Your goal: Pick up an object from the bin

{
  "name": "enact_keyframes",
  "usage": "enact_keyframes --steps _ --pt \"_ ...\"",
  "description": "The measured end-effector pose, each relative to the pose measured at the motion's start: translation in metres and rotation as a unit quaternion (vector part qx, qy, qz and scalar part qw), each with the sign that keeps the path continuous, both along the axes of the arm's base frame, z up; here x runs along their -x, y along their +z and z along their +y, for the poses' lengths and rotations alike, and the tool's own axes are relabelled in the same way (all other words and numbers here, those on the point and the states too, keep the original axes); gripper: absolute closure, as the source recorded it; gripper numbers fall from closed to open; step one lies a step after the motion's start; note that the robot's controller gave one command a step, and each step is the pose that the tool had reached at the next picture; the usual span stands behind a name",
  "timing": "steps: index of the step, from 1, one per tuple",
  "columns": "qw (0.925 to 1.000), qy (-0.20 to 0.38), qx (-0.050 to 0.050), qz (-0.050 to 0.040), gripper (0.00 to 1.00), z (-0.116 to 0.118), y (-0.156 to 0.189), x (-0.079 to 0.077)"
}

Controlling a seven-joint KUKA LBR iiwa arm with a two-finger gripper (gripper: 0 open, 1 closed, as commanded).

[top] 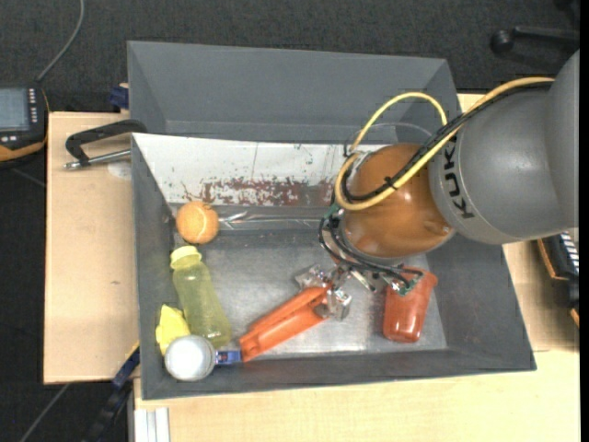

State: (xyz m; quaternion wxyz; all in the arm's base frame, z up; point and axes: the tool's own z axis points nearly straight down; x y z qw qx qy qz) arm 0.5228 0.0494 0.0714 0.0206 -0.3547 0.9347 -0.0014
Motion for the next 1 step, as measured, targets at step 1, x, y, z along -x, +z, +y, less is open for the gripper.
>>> enact_keyframes --steps 1 --pt "1.0 -0.001 0.0 -0.0008 1.0 0.0022 0.0003 -0.004"
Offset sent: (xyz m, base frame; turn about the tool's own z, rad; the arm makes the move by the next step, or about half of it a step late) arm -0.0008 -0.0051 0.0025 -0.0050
